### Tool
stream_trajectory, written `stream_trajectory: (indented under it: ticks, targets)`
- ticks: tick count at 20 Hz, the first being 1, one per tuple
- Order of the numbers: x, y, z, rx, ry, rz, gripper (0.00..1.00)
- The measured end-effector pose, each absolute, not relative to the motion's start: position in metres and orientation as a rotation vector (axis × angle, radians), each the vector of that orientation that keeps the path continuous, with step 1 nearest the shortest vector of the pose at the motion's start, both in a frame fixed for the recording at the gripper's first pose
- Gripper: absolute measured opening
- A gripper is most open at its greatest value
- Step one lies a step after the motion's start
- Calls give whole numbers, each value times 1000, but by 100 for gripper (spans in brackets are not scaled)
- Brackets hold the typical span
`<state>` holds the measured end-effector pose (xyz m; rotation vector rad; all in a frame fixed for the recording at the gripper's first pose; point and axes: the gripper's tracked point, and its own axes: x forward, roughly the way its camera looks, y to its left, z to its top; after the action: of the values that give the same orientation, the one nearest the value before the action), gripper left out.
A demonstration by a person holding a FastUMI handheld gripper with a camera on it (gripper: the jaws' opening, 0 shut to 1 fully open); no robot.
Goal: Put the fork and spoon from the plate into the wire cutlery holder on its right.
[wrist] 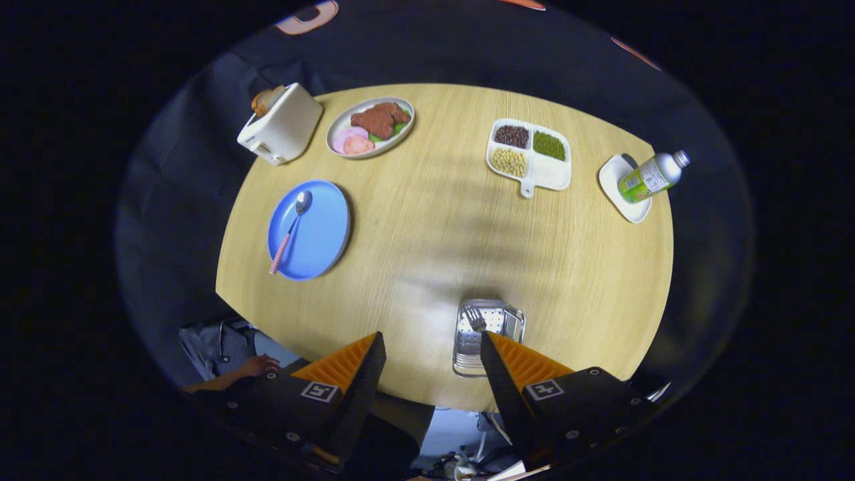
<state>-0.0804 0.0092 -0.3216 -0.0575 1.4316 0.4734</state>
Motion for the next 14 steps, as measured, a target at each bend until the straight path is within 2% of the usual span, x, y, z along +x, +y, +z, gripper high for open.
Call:
stream_trajectory:
  ticks: [5,14]
  targets:
    - [-43,32,-291,21,1166,374,90]
    - [30,61,-188,-32,419,182,90]
